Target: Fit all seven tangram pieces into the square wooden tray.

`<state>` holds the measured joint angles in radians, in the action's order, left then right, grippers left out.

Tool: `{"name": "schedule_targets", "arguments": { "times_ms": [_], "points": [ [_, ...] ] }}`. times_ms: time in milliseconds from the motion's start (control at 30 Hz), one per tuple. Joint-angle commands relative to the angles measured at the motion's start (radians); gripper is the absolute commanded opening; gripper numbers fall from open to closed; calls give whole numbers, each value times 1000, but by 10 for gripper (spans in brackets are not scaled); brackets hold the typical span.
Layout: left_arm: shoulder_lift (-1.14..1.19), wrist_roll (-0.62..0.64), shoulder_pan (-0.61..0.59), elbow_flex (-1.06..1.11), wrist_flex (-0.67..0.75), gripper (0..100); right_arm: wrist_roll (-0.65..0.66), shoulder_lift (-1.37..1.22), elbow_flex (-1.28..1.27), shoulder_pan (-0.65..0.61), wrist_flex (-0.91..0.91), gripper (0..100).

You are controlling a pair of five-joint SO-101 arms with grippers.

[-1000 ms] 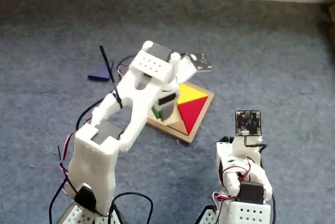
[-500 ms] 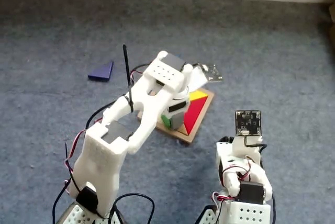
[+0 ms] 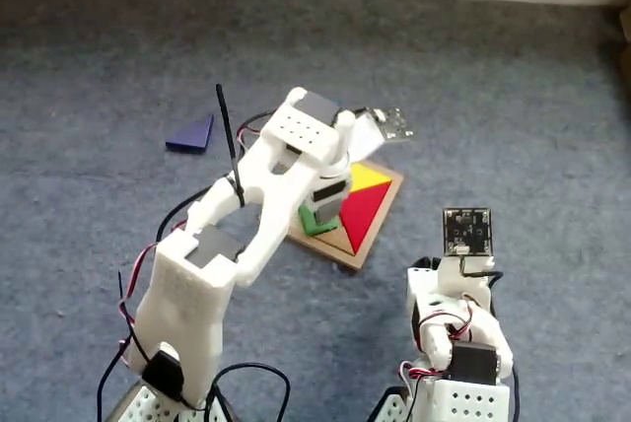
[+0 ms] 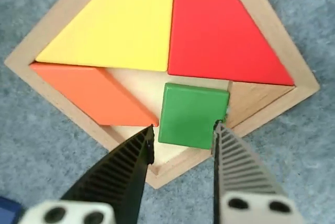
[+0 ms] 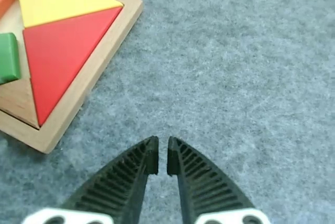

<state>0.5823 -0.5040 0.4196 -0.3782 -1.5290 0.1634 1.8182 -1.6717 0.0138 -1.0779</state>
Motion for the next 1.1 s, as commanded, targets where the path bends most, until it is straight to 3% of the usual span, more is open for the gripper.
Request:
{"name": "schedule_targets", "arguments": {
  "times_ms": [0, 300, 633, 833, 1067],
  "points": [
    [-64, 9, -35, -41, 9, 168, -2, 8, -142, 12, 21, 44],
    [-35, 8, -88, -24, 25, 168, -2, 8, -142, 12, 21, 44],
    [107, 12, -8, -30, 92, 168, -2, 8, -142, 12, 21, 44],
    [-25, 15, -2, -19, 77, 168, -2, 8, -142, 12, 21, 44],
    [-236, 121, -1, -19, -35, 168, -2, 8, -142, 12, 21, 44]
  ]
}}
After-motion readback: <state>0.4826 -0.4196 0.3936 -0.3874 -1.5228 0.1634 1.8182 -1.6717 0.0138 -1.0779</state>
